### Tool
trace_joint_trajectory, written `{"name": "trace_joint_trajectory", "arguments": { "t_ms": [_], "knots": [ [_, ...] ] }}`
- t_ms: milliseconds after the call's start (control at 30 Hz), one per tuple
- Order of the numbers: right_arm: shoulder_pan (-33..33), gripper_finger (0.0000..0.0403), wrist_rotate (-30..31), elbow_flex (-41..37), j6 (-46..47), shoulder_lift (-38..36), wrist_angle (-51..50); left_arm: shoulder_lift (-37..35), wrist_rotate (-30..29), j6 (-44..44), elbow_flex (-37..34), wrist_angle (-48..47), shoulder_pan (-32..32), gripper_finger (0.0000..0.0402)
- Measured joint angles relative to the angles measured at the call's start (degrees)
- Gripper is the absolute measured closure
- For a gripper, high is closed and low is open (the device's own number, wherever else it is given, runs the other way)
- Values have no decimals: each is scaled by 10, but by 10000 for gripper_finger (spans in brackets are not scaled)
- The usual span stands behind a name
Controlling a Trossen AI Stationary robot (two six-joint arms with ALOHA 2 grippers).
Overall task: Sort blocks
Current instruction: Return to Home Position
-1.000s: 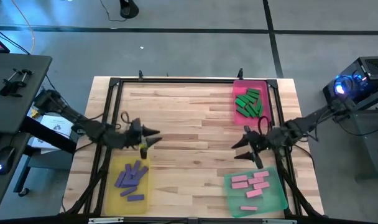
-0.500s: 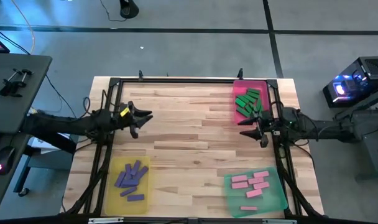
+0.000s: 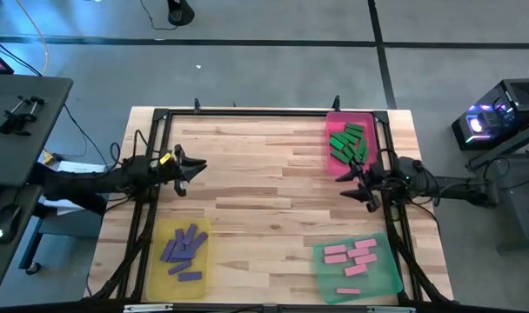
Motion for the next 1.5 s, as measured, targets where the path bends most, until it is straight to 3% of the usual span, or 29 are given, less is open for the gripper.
{"name": "trace_joint_trajectory", "arguments": {
  "t_ms": [367,700,867,1067,1500],
  "knots": [
    [-1,204,11,0,-38,-7,-35,-21,44,35,0,-57,-14,357],
    [-2,204,153,0,-41,-6,-127,-19,43,24,1,-104,-28,358],
    [-5,204,239,0,5,1,-157,-18,43,36,1,-110,-28,358],
    [-4,204,238,1,102,5,-160,-18,43,47,1,-110,-28,358],
    [16,204,235,2,109,-8,-162,-18,42,43,1,-110,-28,358]
  ]
}}
